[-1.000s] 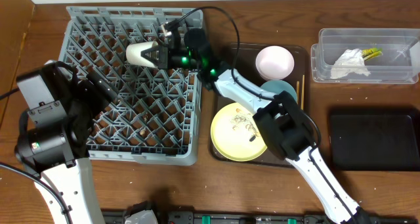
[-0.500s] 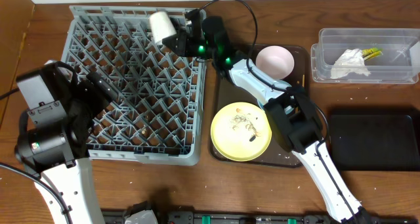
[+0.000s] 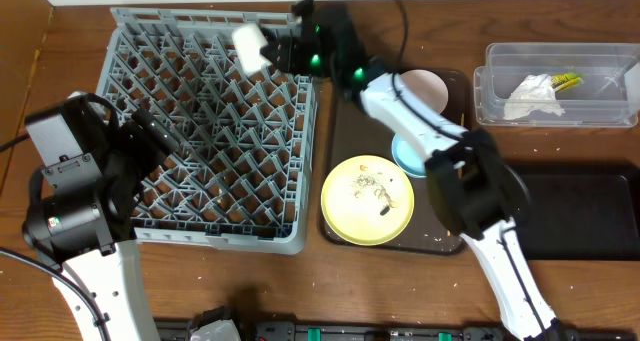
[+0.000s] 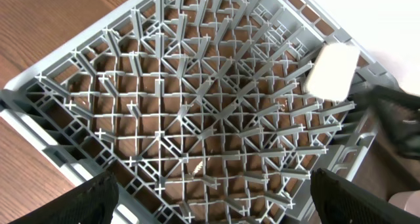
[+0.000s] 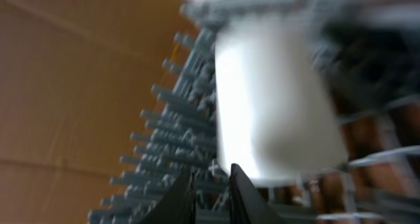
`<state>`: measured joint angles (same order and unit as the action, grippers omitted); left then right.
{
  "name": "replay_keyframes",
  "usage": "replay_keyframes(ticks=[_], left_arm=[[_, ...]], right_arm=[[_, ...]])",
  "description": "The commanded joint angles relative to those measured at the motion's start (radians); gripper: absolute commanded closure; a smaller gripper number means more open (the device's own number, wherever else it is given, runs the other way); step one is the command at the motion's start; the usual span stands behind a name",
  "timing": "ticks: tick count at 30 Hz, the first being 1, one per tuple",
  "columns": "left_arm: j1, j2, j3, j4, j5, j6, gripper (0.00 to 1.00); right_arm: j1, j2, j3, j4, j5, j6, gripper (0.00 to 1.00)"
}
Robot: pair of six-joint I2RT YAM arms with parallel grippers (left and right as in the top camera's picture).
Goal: Sort waste into correct bins and load items into the dishwasher
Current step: 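Lower the cup upside down into the rack and open the right gripper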
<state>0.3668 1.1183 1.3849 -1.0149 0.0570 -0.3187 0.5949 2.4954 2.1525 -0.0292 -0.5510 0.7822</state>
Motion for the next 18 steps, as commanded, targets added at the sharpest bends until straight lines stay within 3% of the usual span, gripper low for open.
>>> replay_keyframes(ticks=[1, 11, 18], left_arm=[[0.005, 0.000, 0.005, -0.002, 0.003, -0.013, 0.05], [0.005, 0.000, 0.005, -0.002, 0.003, -0.012, 0.06], [0.005, 0.000, 0.005, -0.002, 0.003, -0.012, 0.06]], right_arm=[[-0.008, -0.127, 0.011, -0.060, 0.111, -0.116, 0.82], [0.006, -0.176, 0.011, -0.132, 0.186, -0.171, 0.74], [-0.040, -0.306, 0.011, -0.451, 0.399, -0.227, 0.60]])
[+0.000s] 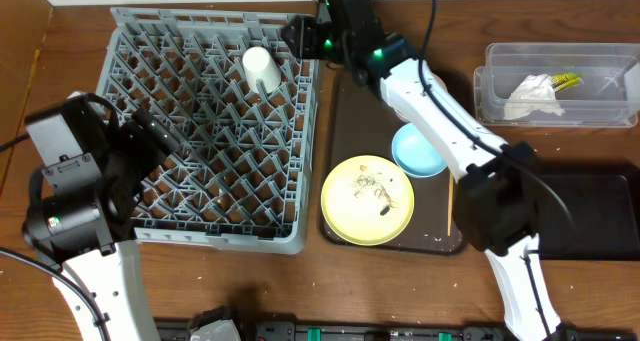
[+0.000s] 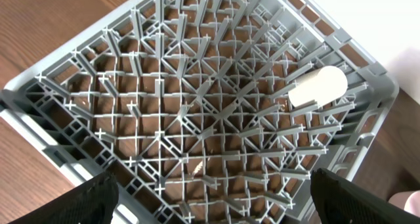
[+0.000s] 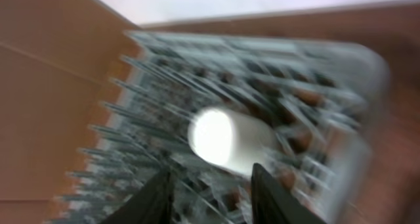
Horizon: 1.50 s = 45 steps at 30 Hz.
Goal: Sort waste into correct bins and load items into the dishwasher
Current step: 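Lower the cup upside down into the rack and open the right gripper, then move the right gripper back over the tray toward the pink saucer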
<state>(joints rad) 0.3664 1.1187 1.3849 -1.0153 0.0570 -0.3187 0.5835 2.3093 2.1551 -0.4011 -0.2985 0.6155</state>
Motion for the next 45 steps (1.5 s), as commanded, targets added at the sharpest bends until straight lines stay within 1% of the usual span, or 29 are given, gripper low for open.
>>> replay_keyframes(ticks=[1, 3, 4, 5, 8, 10, 12, 15, 19, 24, 29, 30, 31, 33, 34, 38, 41, 45], left_arm=[[0.006, 0.000, 0.005, -0.002, 0.003, -0.013, 0.05], [0.006, 0.000, 0.005, -0.002, 0.003, -0.013, 0.05], [0.006, 0.000, 0.005, -0.002, 0.003, -0.013, 0.05], [0.006, 0.000, 0.005, -0.002, 0.003, -0.013, 0.05], [0.005, 0.000, 0.005, -0.002, 0.003, -0.013, 0.05], [0.005, 0.000, 0.005, -0.002, 0.003, -0.013, 0.06], [0.005, 0.000, 0.005, -0.002, 0.003, -0.012, 0.05], [0.005, 0.000, 0.005, -0.002, 0.003, -0.012, 0.05], [0.006, 0.000, 0.005, -0.002, 0.003, -0.013, 0.05], [0.005, 0.000, 0.005, -0.002, 0.003, -0.012, 0.06], [0.005, 0.000, 0.005, -0.002, 0.003, -0.012, 0.05], [0.006, 0.000, 0.005, -0.002, 0.003, -0.012, 0.05], [0.006, 0.000, 0.005, -0.002, 0.003, -0.012, 0.06], [0.005, 0.000, 0.005, -0.002, 0.003, -0.013, 0.06], [0.005, 0.000, 0.005, -0.002, 0.003, -0.013, 0.05], [0.005, 0.000, 0.005, -0.002, 0.003, -0.013, 0.05], [0.006, 0.000, 0.005, -0.002, 0.003, -0.013, 0.06], [0.006, 0.000, 0.005, -0.002, 0.003, -0.013, 0.06]], right_arm=[[-0.041, -0.145, 0.008, -0.141, 0.188, -0.084, 0.58], [-0.068, -0.192, 0.008, -0.277, 0.267, -0.134, 0.54], [-0.075, -0.201, 0.008, -0.319, 0.288, -0.149, 0.53], [-0.091, -0.209, 0.008, -0.412, 0.358, -0.175, 0.52], [-0.111, -0.195, 0.002, -0.526, 0.478, -0.176, 0.51], [-0.119, -0.175, -0.006, -0.571, 0.503, -0.176, 0.51], [-0.124, -0.150, -0.013, -0.592, 0.500, -0.176, 0.51], [-0.120, -0.053, -0.014, -0.600, 0.446, -0.175, 0.51], [-0.118, 0.039, -0.014, -0.607, 0.379, -0.141, 0.53], [-0.108, 0.100, -0.014, -0.607, 0.370, -0.138, 0.61], [-0.101, 0.134, -0.016, -0.624, 0.380, -0.138, 0.62], [-0.101, 0.140, -0.016, -0.624, 0.380, -0.138, 0.65], [-0.101, 0.144, -0.016, -0.625, 0.380, -0.138, 0.73], [-0.101, 0.147, -0.016, -0.629, 0.380, -0.138, 0.94], [-0.100, 0.146, -0.016, -0.627, 0.380, -0.138, 0.99], [-0.100, 0.113, 0.001, -0.623, 0.359, -0.138, 0.99], [-0.100, 0.050, 0.024, -0.598, 0.253, -0.138, 0.99], [-0.095, -0.053, 0.027, -0.475, 0.066, -0.137, 0.99]])
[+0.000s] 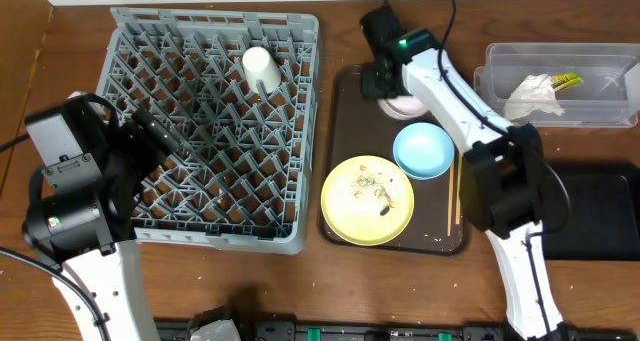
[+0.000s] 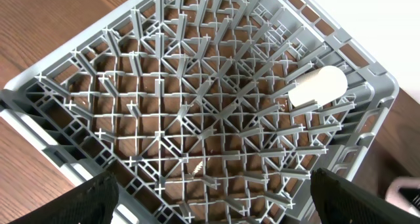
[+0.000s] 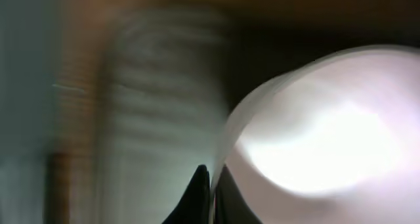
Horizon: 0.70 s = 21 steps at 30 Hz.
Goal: Sort waste into correct bins and load items into the dishwasher
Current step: 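Move the right gripper back over the tray toward the pink saucer, then lift the pink saucer with the right gripper and carry it over the rack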
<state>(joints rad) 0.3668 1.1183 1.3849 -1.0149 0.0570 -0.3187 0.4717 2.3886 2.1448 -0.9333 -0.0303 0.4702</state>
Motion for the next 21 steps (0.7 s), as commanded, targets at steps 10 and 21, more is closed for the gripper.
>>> replay_keyframes(ticks=[10, 21], left_arm=[[0.005, 0.000, 0.005, -0.002, 0.003, -0.013, 0.05], [0.005, 0.000, 0.005, -0.002, 0.003, -0.013, 0.06]], right_arm=[[0.170, -0.139, 0.032, 0.592, -0.544, 0.183, 0.99], [0.370, 0.051, 0.032, 1.155, -0.475, 0.463, 0.99]])
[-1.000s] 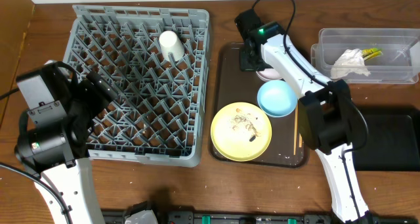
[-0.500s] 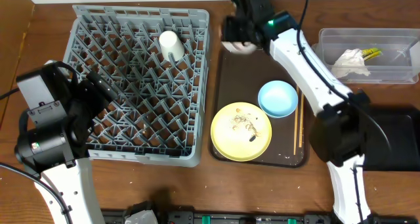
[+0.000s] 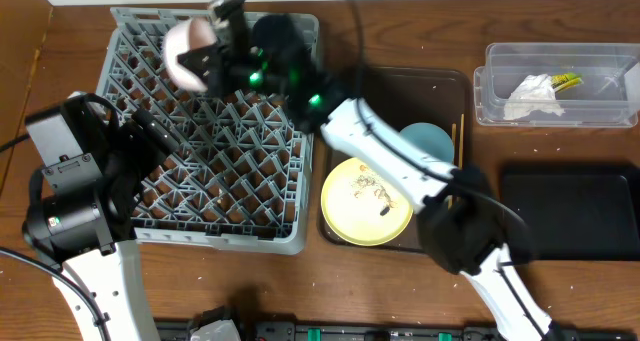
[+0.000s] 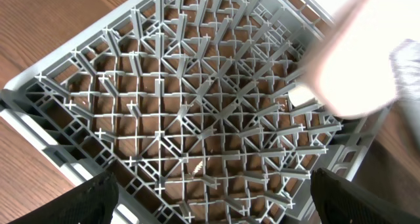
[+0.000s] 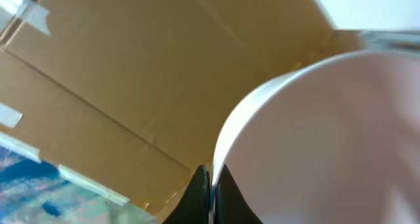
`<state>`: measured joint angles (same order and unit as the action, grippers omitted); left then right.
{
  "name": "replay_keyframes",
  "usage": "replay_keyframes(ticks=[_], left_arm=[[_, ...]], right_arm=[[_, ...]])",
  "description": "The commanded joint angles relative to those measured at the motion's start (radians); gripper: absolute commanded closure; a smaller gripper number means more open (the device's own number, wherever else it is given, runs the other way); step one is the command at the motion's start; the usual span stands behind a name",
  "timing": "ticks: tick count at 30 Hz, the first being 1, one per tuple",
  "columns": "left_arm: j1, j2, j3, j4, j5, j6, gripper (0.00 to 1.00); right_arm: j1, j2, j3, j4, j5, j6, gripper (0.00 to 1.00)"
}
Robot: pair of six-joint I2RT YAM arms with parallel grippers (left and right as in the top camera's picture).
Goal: Sort waste into correct bins and load items into the dishwasher
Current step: 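Lift the pink saucer with the right gripper and carry it over the rack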
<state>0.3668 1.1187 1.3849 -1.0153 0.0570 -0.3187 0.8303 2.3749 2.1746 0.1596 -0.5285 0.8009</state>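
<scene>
My right gripper (image 3: 213, 55) is shut on the rim of a pink bowl (image 3: 188, 49) and holds it tilted above the far left part of the grey dish rack (image 3: 130, 41). In the right wrist view the fingers (image 5: 211, 184) pinch the bowl's rim (image 5: 315, 138). The bowl shows as a blur (image 4: 357, 60) at the upper right of the left wrist view. Beneath it a bit of a white cup (image 4: 300, 94) lies in the rack (image 4: 197, 119). My left gripper (image 4: 210, 207) hangs open above the rack's near left side.
On the brown tray (image 3: 440, 81) right of the rack sit a yellow plate with food scraps (image 3: 367, 200), a blue bowl (image 3: 425, 141) and chopsticks (image 3: 456, 131). A clear bin (image 3: 556, 84) with crumpled paper stands far right, a black bin (image 3: 570, 206) in front of it.
The right gripper, then shut on the pink bowl's rim at the tray's far end, now holds that bowl over the rack's far left. The left arm has not moved.
First my right gripper held a white cup over the rack's far edge. Then the cup lay in the rack and the gripper stood open behind it. Later it was shut on the pink bowl on the tray. Now the bowl hangs above the rack.
</scene>
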Motion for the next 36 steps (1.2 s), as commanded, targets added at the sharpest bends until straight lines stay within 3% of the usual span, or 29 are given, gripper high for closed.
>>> replay_keyframes(ticks=[1, 6, 22, 36], left_arm=[[0.005, 0.000, 0.005, -0.002, 0.003, -0.013, 0.05], [0.005, 0.000, 0.005, -0.002, 0.003, -0.012, 0.05], [0.005, 0.000, 0.005, -0.002, 0.003, -0.013, 0.05], [0.005, 0.000, 0.005, -0.002, 0.003, -0.013, 0.05]], right_arm=[[0.017, 0.085, 0.003, 0.097, 0.024, 0.161, 0.99], [0.026, 0.159, 0.003, 0.167, 0.024, 0.240, 0.99], [-0.039, 0.180, 0.002, 0.037, 0.004, 0.251, 0.99], [-0.049, 0.172, 0.002, 0.060, -0.038, 0.308, 0.99]])
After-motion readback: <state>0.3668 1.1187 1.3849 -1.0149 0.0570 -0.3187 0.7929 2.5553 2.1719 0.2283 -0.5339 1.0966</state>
